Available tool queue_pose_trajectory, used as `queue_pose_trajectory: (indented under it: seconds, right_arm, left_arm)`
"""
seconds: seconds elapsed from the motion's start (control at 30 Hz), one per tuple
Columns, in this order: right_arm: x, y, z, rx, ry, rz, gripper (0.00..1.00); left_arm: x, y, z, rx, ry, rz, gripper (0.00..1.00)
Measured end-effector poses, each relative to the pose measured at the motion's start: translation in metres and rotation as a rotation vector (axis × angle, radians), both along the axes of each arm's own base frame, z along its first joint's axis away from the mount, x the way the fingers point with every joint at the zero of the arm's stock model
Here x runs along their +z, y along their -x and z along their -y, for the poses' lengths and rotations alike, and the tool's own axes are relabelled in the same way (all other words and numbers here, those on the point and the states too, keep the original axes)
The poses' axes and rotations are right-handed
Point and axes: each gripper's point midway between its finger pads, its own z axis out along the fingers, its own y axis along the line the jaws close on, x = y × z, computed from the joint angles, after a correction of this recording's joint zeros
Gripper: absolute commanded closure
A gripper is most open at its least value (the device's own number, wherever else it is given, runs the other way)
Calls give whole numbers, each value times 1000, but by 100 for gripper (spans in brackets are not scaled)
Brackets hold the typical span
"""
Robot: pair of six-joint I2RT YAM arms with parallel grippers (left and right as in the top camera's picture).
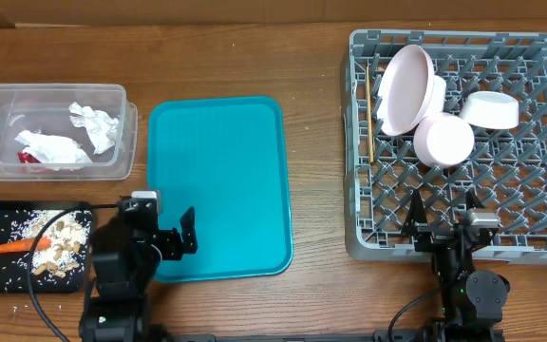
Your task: Sort waste into correct bins and load items into the dishwasher
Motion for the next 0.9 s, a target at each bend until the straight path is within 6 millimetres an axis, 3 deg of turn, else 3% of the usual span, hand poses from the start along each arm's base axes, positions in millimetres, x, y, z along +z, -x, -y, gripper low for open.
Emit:
queue_pose_trajectory:
  seconds: [0.1,0.3,0.63,0.9]
  right_arm:
    - [0,0,0,0,0,0,0]
    - [0,0,0,0,0,1,0]
    - [0,0,0,0,0,0,0]
    - [0,0,0,0,0,0,0]
  left_arm:
    - [-1,-1,4,-18,8,62,0]
    - [21,3,10,-48,8,221,0]
    - [22,8,19,-86,6,368,0]
    - [45,10,19,-87,0,474,0]
